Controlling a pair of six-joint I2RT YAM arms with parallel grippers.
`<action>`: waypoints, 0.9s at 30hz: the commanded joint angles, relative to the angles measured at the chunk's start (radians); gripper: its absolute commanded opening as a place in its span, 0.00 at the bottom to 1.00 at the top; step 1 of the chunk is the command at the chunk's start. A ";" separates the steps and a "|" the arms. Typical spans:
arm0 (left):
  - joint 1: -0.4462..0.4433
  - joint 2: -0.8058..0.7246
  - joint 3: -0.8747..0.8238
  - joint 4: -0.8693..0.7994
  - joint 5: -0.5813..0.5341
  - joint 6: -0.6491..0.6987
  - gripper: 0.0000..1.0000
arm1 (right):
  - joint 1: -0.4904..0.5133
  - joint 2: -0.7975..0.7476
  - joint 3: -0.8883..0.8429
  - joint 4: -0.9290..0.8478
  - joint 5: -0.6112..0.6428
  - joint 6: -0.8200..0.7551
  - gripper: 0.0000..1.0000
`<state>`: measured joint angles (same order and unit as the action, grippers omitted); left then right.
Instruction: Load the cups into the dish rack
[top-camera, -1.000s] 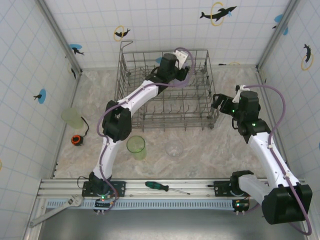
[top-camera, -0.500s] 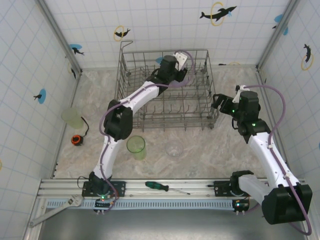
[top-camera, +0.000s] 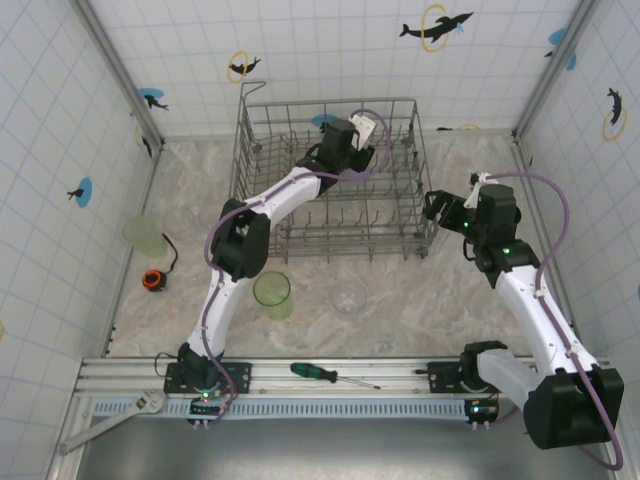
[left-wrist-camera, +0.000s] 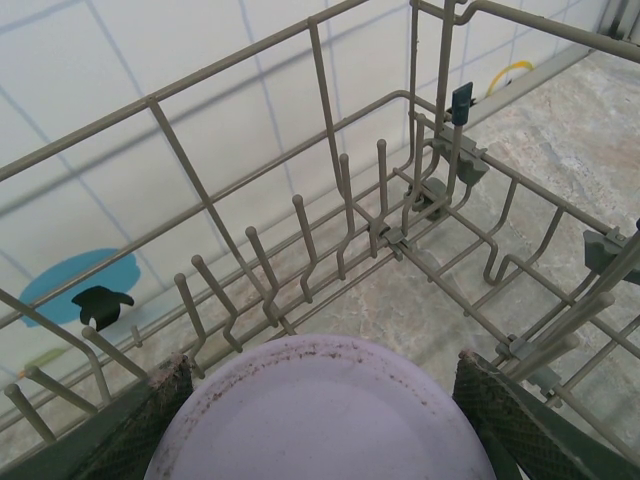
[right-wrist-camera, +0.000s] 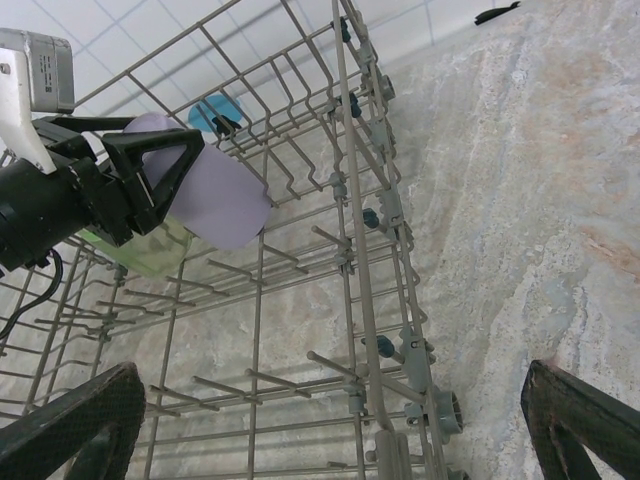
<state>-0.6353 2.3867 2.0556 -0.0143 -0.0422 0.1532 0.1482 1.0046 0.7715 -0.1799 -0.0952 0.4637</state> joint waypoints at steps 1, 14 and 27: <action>0.004 0.008 -0.012 0.015 -0.030 0.000 0.05 | -0.006 -0.020 -0.018 0.037 -0.001 0.002 1.00; -0.015 -0.012 -0.032 0.024 -0.075 0.018 0.80 | -0.012 -0.021 -0.014 0.028 -0.008 0.001 1.00; -0.049 -0.173 -0.112 0.042 -0.081 -0.038 0.97 | -0.016 -0.026 0.042 -0.074 -0.015 0.003 1.00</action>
<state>-0.6685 2.2997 1.9614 0.0109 -0.1169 0.1402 0.1360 1.0039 0.7700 -0.2111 -0.1032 0.4641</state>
